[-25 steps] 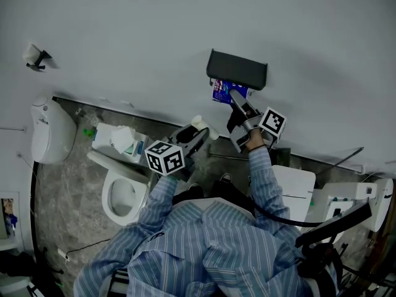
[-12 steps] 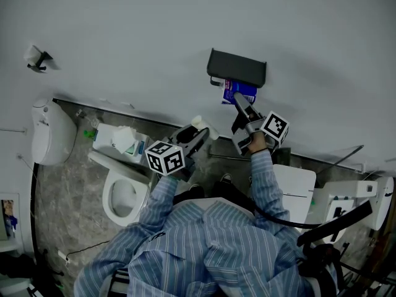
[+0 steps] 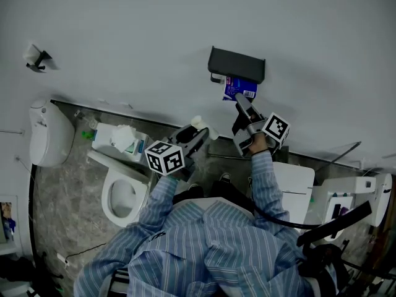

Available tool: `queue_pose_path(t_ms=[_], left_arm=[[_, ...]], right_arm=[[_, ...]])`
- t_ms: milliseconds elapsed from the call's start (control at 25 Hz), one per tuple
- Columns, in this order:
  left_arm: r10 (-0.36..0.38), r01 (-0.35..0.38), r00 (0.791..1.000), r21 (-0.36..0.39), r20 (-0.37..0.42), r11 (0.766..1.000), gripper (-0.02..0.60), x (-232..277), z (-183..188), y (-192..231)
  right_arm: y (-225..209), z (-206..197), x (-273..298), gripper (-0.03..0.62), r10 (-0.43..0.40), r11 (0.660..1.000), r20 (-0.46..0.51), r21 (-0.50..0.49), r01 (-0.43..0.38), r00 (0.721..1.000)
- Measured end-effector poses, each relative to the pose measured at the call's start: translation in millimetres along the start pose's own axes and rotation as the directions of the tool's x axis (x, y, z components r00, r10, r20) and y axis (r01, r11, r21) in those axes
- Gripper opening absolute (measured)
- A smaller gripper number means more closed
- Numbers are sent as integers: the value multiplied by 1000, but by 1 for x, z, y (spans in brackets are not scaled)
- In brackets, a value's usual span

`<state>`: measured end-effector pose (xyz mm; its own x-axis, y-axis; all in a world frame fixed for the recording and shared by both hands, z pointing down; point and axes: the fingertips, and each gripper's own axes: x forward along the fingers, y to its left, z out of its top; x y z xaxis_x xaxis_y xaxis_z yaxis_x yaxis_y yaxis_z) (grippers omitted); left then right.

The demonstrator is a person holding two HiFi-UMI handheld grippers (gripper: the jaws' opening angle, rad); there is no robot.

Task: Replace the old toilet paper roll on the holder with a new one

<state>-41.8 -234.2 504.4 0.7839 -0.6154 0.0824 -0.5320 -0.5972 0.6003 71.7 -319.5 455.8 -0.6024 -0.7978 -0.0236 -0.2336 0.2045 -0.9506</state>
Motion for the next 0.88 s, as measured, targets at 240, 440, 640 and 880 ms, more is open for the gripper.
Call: queue_pose_path(t_ms=[240, 440, 640, 880], left_arm=[[-24, 24, 1000, 5, -8, 1000, 173, -8, -1, -7], [-55, 55, 998, 13, -28, 998, 173, -21, -6, -13], [-77, 78, 995, 13, -70, 997, 172, -45, -19, -15], [-85, 85, 991, -4, -101, 996, 173, -78, -35, -9]], right_arm=[[7, -7, -15, 413, -6, 1000, 21, -6, 6, 1000], [7, -31, -33, 413, -47, 998, 37, -46, 49, 998], [13, -62, -49, 410, -113, 983, 41, -142, 118, 993], [13, -106, -66, 262, -271, 890, 39, -371, 266, 962]])
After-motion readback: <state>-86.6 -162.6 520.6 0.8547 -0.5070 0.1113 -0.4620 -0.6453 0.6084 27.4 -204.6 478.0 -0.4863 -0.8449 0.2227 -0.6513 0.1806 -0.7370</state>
